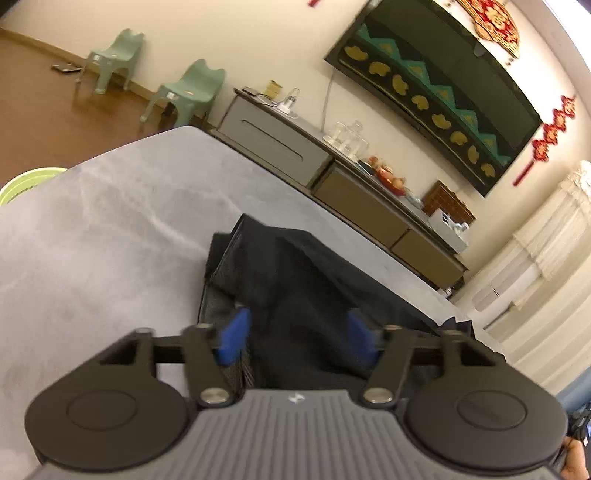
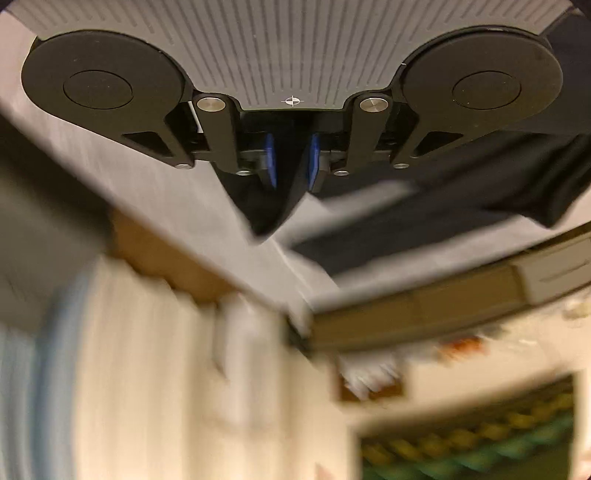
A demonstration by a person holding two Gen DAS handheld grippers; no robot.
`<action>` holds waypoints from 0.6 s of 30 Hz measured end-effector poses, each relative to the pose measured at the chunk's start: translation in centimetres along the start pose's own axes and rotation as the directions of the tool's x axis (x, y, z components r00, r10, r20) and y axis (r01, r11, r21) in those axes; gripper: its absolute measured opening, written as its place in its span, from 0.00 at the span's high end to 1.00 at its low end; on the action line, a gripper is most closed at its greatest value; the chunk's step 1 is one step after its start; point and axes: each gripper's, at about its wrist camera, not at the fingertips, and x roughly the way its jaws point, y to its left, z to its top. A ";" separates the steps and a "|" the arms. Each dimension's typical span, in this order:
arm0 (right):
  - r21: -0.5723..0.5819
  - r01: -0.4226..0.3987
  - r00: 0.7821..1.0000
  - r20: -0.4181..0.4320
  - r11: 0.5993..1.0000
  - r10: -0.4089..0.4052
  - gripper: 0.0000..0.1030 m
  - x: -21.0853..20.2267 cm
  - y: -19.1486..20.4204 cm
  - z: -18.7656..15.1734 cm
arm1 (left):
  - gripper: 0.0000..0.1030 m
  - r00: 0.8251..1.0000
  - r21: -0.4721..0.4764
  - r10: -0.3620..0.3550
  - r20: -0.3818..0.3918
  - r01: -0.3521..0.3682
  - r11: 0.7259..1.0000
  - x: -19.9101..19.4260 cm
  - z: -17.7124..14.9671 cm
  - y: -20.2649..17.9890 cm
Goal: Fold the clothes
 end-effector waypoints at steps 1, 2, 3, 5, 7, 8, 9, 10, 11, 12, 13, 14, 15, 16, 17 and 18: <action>0.025 -0.023 1.000 -0.004 0.999 0.023 0.72 -0.1 -0.4 0.1 | 0.31 1.000 0.009 0.010 -0.002 -0.010 1.000 -0.1 -0.3 -0.1; 0.050 -0.045 0.999 -0.007 0.998 0.046 0.59 -0.1 -0.8 0.3 | 0.25 1.000 0.019 0.020 -0.004 -0.020 1.000 -0.2 -0.6 -0.3; 0.075 -0.068 0.998 -0.010 0.995 0.069 0.54 -0.2 -1.2 0.4 | 0.22 0.999 0.038 0.036 -0.015 -0.035 0.999 -0.3 -1.0 -0.6; 0.125 -0.112 0.993 -0.014 0.986 0.115 0.46 -0.4 -2.1 0.7 | 0.19 0.997 0.077 0.067 -0.037 -0.064 0.995 -0.4 -1.7 -1.1; 0.175 -0.155 0.987 -0.016 0.972 0.161 0.38 -0.5 -2.9 1.0 | 0.19 0.995 0.121 0.082 -0.053 -0.075 0.990 0.5 -2.2 -2.3; 0.192 -0.169 0.984 -0.027 0.967 0.177 0.30 -0.5 -3.4 0.9 | 0.19 0.995 0.142 0.083 -0.059 -0.074 0.987 0.6 -2.6 -2.9; 0.203 -0.177 0.981 -0.045 0.963 0.190 0.26 -0.3 -4.0 0.7 | 0.20 0.994 0.164 0.085 -0.065 -0.074 0.984 0.8 -3.0 -3.5; 0.189 -0.182 0.978 -0.066 0.965 0.197 0.21 0.0 -4.1 0.5 | 0.25 0.993 0.195 0.090 -0.073 -0.074 0.978 1.2 -3.2 -4.1; 0.158 -0.183 0.976 -0.087 0.970 0.199 0.19 0.5 -3.8 0.2 | 0.47 0.992 0.226 0.095 -0.081 -0.074 0.971 1.6 -3.4 -4.6; 0.126 -0.186 0.974 -0.109 0.974 0.200 0.18 1.0 -3.5 -0.1 | 0.64 0.991 0.256 0.099 -0.090 -0.073 0.964 2.1 -3.7 -5.1; 0.095 -0.188 0.971 -0.131 0.978 0.200 0.17 1.5 -3.2 -0.4 | 0.99 0.989 0.277 0.095 -0.110 -0.061 0.959 2.5 -3.7 -5.5; 0.063 -0.192 0.968 -0.152 0.979 0.199 0.17 2.0 -2.9 -0.6 | 1.00 0.991 0.299 0.091 -0.101 -0.057 0.953 2.5 -3.8 -5.8; 0.024 -0.178 0.968 -0.174 0.984 0.179 0.18 2.6 -2.5 -0.9 | 1.00 0.992 0.319 0.087 -0.093 -0.053 0.946 2.4 -3.9 -6.1; -0.006 -0.161 0.969 -0.191 0.987 0.157 0.29 3.1 -2.2 -1.1 | 1.00 0.993 0.339 0.081 -0.084 -0.048 0.939 2.3 -3.9 -6.4; -0.027 -0.149 0.969 -0.205 0.988 0.141 0.60 3.5 -1.9 -1.2 | 1.00 0.997 0.350 0.056 -0.057 -0.033 0.936 1.7 -3.8 -6.6; -0.038 -0.149 0.966 -0.221 0.988 0.137 0.81 3.9 -1.8 -1.3 | 1.00 0.999 0.360 0.030 -0.030 -0.017 0.933 1.1 -3.7 -6.8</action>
